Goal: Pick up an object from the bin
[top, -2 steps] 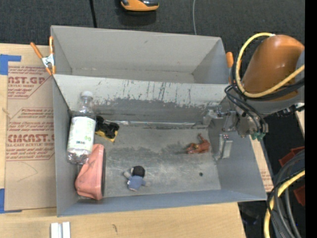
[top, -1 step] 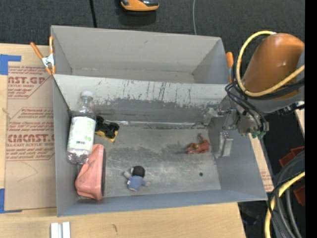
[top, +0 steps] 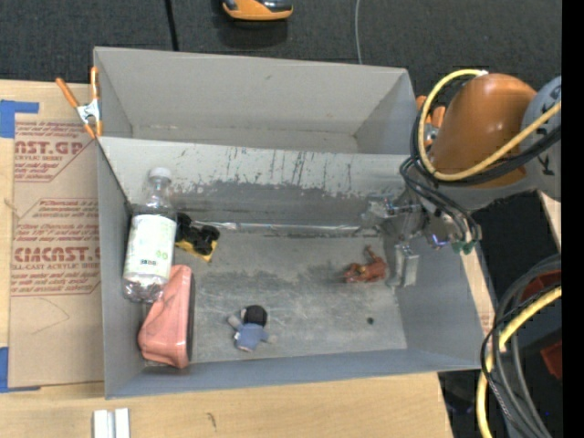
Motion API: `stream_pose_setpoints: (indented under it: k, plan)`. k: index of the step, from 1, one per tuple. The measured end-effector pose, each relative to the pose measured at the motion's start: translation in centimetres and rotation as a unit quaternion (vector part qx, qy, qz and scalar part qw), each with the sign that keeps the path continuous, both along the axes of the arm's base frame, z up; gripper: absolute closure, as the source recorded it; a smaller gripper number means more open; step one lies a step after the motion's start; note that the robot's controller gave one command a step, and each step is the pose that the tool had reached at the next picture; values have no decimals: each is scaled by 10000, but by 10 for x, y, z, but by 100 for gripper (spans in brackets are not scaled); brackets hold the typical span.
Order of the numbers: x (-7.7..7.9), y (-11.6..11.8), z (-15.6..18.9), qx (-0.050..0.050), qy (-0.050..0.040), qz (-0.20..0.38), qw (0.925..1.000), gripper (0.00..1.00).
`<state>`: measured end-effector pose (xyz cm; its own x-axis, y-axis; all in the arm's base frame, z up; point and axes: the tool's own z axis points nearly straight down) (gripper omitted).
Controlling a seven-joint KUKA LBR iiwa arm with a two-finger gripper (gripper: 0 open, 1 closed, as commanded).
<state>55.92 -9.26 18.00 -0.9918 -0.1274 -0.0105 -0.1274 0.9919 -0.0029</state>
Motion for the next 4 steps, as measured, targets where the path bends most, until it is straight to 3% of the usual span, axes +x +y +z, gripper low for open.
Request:
stream_pose_setpoints:
  k: [1, 2, 3, 4]
  plan:
    - [2, -3, -34, 19, 63, -134, 9999, 0]
    - [2, -1, -27, 4, 40, 297, 9996, 0]
    - [-12, -4, -101, 10, 23, 98, 9999, 0]
    - [-5, -2, -128, -8, -28, 430, 9991, 100]
